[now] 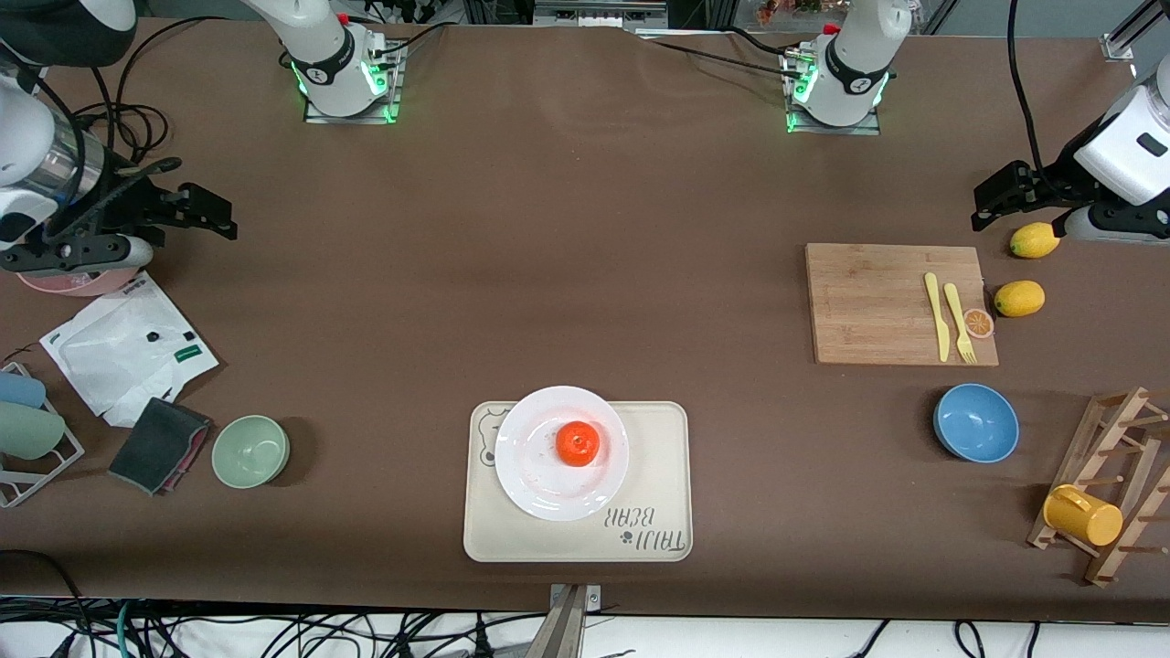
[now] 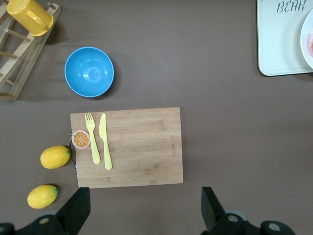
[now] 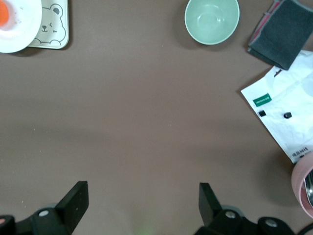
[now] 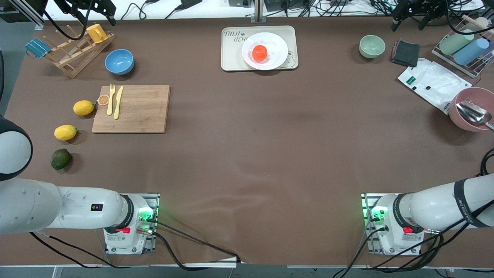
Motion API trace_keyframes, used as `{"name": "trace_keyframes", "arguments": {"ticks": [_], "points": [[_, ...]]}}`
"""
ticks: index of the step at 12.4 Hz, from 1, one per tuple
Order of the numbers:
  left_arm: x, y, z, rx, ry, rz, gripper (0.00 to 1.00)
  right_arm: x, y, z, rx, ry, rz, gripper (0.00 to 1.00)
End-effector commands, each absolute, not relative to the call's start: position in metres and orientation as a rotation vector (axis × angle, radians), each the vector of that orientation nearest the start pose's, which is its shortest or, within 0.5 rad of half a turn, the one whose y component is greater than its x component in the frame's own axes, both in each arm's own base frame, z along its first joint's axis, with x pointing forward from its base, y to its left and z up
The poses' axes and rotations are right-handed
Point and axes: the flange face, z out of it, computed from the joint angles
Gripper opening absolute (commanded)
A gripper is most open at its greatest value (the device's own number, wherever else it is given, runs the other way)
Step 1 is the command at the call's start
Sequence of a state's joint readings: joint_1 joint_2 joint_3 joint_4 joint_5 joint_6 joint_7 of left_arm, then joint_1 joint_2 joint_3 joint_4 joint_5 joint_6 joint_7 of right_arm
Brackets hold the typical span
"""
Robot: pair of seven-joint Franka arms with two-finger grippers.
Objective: Place orange and plate with both arms
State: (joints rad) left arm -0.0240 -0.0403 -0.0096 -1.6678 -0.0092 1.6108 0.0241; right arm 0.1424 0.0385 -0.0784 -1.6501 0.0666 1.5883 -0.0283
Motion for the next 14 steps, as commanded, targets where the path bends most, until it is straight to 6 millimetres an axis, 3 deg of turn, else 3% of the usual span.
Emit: {"name": "trace_keyframes", "arguments": {"ticks": [1, 14], "points": [[0.546, -0.022, 0.611, -3.161, 0.091, 0.024, 1.0, 0.562, 0.041, 0.58, -3.064, -0.116, 0.164, 1.0], [0.545, -0.019, 0.612, -3.16, 0.079, 0.029, 1.0, 0.559, 0.043, 0.6, -3.127, -0.163, 0.132, 1.0]]}}
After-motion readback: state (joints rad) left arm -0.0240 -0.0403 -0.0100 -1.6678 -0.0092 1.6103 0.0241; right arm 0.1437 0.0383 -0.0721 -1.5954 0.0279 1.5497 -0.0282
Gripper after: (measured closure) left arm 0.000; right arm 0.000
